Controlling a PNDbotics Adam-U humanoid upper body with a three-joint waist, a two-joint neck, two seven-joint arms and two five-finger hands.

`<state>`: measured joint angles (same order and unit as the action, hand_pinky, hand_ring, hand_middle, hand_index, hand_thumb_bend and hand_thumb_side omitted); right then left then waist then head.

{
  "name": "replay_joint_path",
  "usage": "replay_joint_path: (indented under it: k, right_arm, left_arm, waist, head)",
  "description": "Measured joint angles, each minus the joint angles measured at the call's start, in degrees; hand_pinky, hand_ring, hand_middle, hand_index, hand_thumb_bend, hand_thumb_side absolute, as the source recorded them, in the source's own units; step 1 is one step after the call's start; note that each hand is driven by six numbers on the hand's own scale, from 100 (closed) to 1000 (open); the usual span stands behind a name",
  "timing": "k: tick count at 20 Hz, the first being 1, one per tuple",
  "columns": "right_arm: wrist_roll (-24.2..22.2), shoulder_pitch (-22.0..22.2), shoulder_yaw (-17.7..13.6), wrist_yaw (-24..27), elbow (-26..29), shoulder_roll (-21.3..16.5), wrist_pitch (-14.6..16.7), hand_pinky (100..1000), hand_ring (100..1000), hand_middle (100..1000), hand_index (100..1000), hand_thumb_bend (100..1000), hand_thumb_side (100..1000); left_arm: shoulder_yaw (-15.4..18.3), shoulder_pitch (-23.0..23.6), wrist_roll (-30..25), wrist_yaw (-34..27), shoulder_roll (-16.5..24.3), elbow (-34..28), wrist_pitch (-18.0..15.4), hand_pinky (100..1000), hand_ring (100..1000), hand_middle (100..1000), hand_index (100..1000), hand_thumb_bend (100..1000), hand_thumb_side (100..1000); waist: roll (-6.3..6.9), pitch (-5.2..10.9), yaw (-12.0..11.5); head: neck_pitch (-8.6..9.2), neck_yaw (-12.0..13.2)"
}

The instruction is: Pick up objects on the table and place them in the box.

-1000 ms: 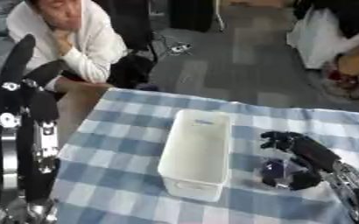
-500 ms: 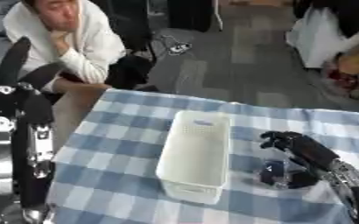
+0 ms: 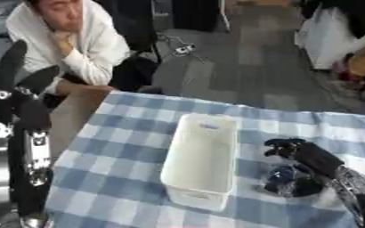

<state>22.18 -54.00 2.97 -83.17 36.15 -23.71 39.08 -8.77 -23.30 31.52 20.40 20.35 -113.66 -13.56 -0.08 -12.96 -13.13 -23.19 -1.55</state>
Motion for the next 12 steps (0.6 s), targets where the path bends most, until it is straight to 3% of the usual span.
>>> replay_joint_path:
  k: [12]
  right_arm:
    - [4.44,0.27,-0.17,-2.30,-0.58,-0.06,-1.11,740,735,815,757,597,1000]
  left_arm:
    - [-0.03,-0.03,0.05,-0.06,-0.11,0.00,-0.06,868,771,986,993,100,880]
  waist:
    - [0.25,-0.74,-0.23]
  head:
    - [0.91,-0.04]
